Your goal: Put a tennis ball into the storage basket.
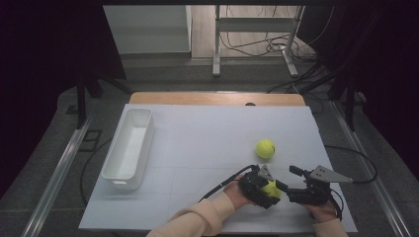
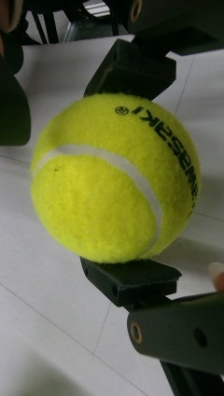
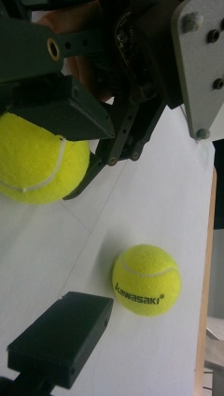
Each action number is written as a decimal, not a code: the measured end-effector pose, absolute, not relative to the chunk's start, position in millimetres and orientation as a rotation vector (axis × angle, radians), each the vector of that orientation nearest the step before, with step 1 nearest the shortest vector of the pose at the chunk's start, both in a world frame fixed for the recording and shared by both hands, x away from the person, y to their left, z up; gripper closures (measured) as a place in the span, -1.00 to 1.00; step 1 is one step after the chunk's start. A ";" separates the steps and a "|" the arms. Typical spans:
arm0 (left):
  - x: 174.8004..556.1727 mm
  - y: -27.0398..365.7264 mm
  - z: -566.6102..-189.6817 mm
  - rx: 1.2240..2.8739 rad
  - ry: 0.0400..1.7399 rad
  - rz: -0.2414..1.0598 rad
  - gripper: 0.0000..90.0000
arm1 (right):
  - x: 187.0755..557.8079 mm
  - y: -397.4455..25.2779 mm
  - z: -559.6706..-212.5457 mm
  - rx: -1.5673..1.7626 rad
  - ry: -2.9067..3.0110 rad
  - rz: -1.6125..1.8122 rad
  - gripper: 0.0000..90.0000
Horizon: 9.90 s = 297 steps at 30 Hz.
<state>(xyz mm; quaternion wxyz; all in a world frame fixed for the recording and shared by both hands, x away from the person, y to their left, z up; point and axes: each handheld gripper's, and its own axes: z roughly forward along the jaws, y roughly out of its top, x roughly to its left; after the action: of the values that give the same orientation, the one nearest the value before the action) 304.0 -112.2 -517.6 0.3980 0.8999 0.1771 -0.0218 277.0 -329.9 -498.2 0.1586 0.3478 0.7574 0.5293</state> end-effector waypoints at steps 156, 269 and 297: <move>326.2 77.4 -411.3 1.911 0.716 0.182 -0.42 | 277.0 -322.6 -504.7 0.971 2.234 1.424 -0.64; 337.7 193.5 -384.1 1.691 0.996 0.420 -0.42 | 276.7 -319.3 -506.2 0.962 2.245 1.395 -0.63; 356.6 239.8 -395.1 1.658 1.196 0.508 -0.42 | 275.6 -319.2 -505.8 0.956 2.244 1.396 -0.63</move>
<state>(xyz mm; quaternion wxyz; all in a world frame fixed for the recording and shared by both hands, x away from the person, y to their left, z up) 356.6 239.8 -395.1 0.4946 0.6841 0.4933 0.2096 275.6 -319.2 -505.8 0.1648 0.3354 0.7876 0.4899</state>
